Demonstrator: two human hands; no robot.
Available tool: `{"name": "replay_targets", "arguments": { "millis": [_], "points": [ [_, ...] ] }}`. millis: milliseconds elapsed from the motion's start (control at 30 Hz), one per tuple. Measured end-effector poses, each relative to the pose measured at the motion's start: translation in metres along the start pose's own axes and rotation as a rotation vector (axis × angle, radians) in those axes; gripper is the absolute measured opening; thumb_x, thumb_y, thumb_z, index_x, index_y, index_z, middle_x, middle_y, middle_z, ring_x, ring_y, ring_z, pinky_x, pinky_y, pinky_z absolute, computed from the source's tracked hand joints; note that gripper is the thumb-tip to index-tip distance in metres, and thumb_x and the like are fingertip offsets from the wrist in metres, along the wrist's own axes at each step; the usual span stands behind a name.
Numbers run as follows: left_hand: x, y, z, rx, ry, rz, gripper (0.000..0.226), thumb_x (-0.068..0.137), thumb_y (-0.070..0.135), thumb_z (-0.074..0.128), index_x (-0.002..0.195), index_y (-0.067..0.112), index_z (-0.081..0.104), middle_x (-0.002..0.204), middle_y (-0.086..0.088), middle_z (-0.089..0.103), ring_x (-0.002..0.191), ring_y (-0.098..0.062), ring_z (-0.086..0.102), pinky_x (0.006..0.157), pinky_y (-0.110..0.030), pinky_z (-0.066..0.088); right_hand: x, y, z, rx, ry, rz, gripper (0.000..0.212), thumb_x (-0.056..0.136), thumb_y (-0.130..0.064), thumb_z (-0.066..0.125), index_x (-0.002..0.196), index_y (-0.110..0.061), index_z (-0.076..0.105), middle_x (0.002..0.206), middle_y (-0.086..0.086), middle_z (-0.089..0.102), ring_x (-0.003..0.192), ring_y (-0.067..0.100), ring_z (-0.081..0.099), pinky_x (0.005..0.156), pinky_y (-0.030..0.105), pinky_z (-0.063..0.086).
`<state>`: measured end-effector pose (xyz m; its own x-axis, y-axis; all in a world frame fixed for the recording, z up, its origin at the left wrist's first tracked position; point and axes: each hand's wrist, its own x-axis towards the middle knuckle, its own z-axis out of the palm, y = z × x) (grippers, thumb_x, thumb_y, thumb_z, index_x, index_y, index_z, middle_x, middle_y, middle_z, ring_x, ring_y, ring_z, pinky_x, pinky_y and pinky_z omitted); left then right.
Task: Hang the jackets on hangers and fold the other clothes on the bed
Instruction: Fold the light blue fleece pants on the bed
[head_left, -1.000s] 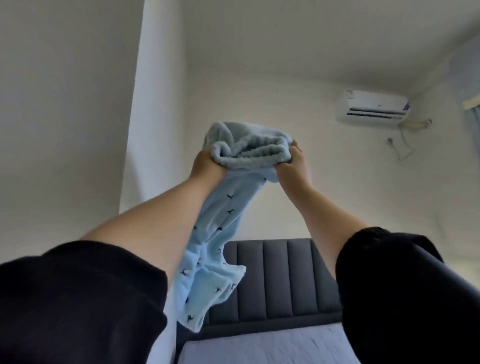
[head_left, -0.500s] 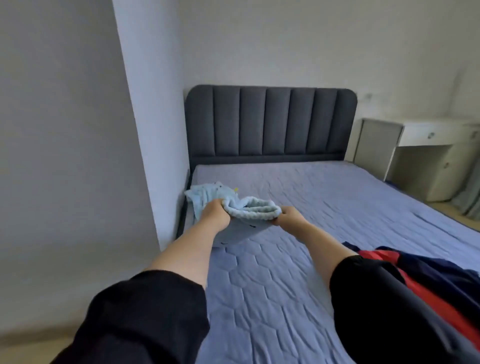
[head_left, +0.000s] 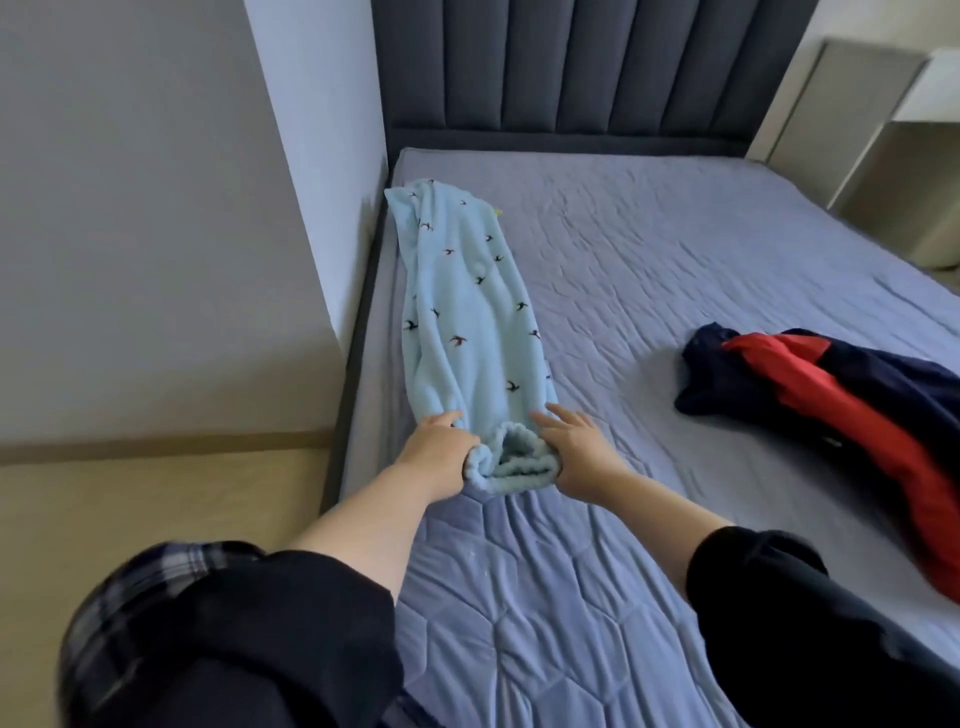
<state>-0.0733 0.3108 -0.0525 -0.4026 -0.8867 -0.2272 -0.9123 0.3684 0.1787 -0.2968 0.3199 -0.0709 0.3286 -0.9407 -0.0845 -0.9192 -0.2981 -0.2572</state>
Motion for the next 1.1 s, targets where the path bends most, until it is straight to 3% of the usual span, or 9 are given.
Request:
{"name": "replay_targets", "arguments": {
  "millis": [167,333,467,567,700,800,900,1000,1100],
  "points": [
    [-0.006,0.007,0.017,0.116,-0.370,0.113,0.016,0.080,0.017,0.053,0.091,0.014,0.064,0.093,-0.007,0.067,0.089,-0.027,0.061,0.067,-0.032,0.045,0.000,-0.009,0.018,0.120,-0.394,0.179,0.007,0.074,-0.010,0.049,0.074,-0.010,0.057,0.078,0.002,0.057,0.077,0.021,0.052,0.064,0.030,0.040],
    [-0.008,-0.010,0.032,-0.234,-0.420,0.046,0.011,0.080,0.029,0.064,0.076,0.019,0.060,0.075,0.001,0.060,0.081,-0.018,0.058,0.067,-0.026,0.044,0.000,-0.009,0.005,0.288,-0.583,0.225,0.008,0.066,-0.017,0.058,0.068,-0.024,0.058,0.082,-0.001,0.060,0.078,0.015,0.053,0.065,0.026,0.041],
    [-0.024,-0.032,0.059,-0.313,-0.209,0.122,0.029,0.070,0.037,0.078,0.089,0.018,0.068,0.090,0.001,0.068,0.088,-0.015,0.057,0.078,-0.028,0.044,-0.018,-0.010,0.044,-0.056,-0.394,0.000,0.046,0.076,-0.031,0.065,0.120,-0.027,0.052,0.125,-0.002,0.049,0.116,0.019,0.043,0.100,0.028,0.033],
    [-0.022,-0.032,0.061,-0.044,-0.202,0.271,0.037,0.071,0.042,0.076,0.100,0.020,0.068,0.113,0.000,0.056,0.107,-0.017,0.045,0.092,-0.030,0.037,-0.027,-0.007,0.060,-0.230,-0.237,-0.150,0.047,0.083,-0.040,0.059,0.128,-0.029,0.052,0.140,-0.006,0.040,0.131,0.019,0.031,0.112,0.034,0.021],
    [-0.014,-0.035,0.056,-0.159,-0.045,0.238,0.044,0.080,0.029,0.066,0.123,0.017,0.062,0.131,0.004,0.055,0.133,-0.020,0.035,0.106,-0.027,0.030,-0.022,-0.009,0.047,0.137,-0.034,0.042,0.020,0.086,-0.022,0.057,0.104,-0.017,0.063,0.114,-0.001,0.061,0.109,0.022,0.056,0.092,0.035,0.040],
    [-0.012,-0.025,0.041,-0.450,-0.188,-0.040,0.020,0.077,0.031,0.066,0.096,0.025,0.063,0.090,0.008,0.063,0.097,-0.018,0.059,0.075,-0.024,0.043,-0.009,-0.022,0.030,0.280,0.059,0.234,0.018,0.090,-0.020,0.054,0.106,-0.017,0.059,0.101,-0.001,0.062,0.090,0.021,0.060,0.073,0.027,0.039],
    [-0.015,-0.024,0.029,-0.593,-0.257,-0.217,0.005,0.086,0.022,0.061,0.087,0.018,0.061,0.086,0.000,0.062,0.091,-0.022,0.059,0.081,-0.027,0.043,-0.006,-0.029,0.017,0.236,-0.148,0.253,0.009,0.087,-0.022,0.056,0.094,-0.025,0.052,0.093,-0.008,0.057,0.087,0.015,0.058,0.068,0.024,0.039],
    [-0.033,-0.032,0.027,-1.070,-0.655,-0.243,0.022,0.088,0.005,0.055,0.108,0.002,0.064,0.104,-0.016,0.068,0.101,-0.030,0.062,0.092,-0.036,0.050,-0.015,-0.027,0.005,0.503,-0.540,0.229,0.033,0.083,0.001,0.058,0.109,-0.019,0.061,0.105,-0.006,0.065,0.093,0.007,0.062,0.078,0.021,0.050],
    [-0.043,-0.023,0.023,-1.096,-0.925,-0.135,0.015,0.089,0.001,0.053,0.101,0.006,0.062,0.091,-0.008,0.069,0.091,-0.020,0.064,0.077,-0.028,0.054,-0.024,-0.030,-0.006,0.658,-0.919,0.181,0.038,0.082,0.009,0.060,0.094,-0.027,0.064,0.085,-0.023,0.070,0.080,-0.010,0.065,0.067,0.008,0.049]
  ]
}}
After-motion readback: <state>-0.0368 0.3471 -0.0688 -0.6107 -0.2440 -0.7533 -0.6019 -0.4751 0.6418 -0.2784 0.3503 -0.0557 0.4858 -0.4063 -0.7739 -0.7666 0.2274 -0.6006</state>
